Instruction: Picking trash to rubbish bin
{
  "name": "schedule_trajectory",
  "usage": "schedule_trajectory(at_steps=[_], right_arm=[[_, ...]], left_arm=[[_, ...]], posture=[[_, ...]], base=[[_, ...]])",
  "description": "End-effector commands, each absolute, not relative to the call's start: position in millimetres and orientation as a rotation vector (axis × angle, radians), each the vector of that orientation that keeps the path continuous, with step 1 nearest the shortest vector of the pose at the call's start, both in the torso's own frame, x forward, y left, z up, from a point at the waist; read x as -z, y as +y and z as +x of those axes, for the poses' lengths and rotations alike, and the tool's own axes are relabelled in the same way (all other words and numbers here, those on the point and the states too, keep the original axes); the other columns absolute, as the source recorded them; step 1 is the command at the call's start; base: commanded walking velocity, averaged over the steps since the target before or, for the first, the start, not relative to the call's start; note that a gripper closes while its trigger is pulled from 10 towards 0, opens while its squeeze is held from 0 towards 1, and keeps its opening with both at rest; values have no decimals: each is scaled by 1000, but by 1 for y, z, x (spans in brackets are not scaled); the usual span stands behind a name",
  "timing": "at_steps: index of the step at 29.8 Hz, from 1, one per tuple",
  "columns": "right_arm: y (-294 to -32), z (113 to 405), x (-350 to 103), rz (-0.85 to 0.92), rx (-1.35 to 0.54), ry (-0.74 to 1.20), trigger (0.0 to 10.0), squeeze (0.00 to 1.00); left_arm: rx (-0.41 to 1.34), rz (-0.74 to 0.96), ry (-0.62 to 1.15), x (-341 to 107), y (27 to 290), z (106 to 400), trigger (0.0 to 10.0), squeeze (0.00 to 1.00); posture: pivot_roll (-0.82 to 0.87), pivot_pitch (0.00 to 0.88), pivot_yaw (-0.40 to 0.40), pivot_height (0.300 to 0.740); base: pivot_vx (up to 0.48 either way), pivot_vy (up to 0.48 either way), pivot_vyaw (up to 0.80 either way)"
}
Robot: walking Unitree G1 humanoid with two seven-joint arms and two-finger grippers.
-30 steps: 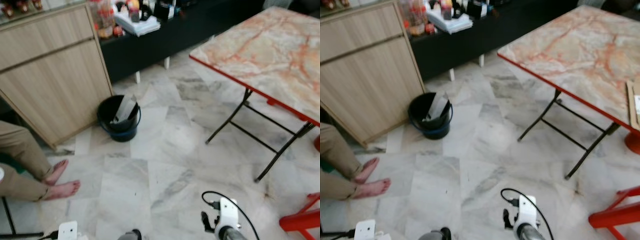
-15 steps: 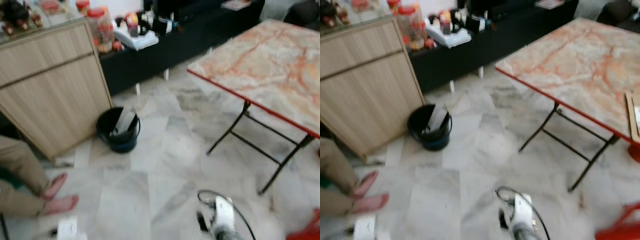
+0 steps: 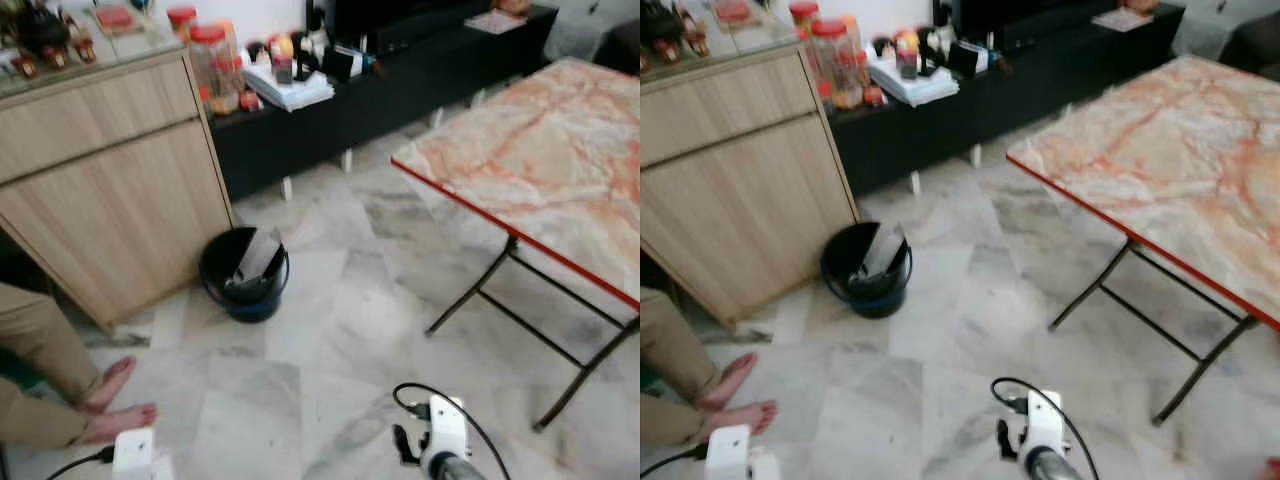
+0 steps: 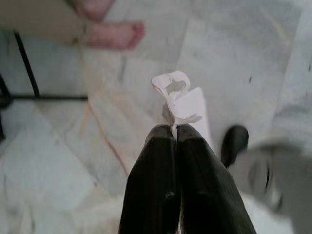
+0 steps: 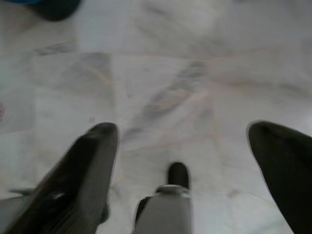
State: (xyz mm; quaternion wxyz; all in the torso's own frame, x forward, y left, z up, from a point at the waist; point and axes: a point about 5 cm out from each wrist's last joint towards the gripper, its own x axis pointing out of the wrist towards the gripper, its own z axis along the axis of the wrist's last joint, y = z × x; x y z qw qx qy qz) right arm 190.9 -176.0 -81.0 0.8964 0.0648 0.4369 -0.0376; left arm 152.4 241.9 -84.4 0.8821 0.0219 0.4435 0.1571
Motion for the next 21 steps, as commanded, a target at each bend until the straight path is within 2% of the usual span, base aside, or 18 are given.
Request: schedule_trajectory(at_steps=[1, 5, 9, 21], right_arm=[[-166, 195, 80, 143, 59, 898, 10000, 0], [-165, 196, 79, 120, 37, 898, 10000, 0], [-164, 193, 81, 98, 28, 914, 10000, 0], [-160, 190, 83, 107, 23, 921, 10000, 0]], left_arm=[[-355, 62, 944, 84, 252, 147, 10000, 0], [-354, 65, 948, 84, 253, 147, 10000, 0], [-353, 67, 945, 83, 254, 148, 10000, 0], [-339, 86, 935, 81, 255, 153, 10000, 0]], posture=[[123, 129, 14, 740], [124, 132, 14, 740], [128, 131, 17, 740], [147, 136, 21, 740]], base=[[349, 0, 0], [347, 0, 0], [345, 0, 800], [341, 0, 0]])
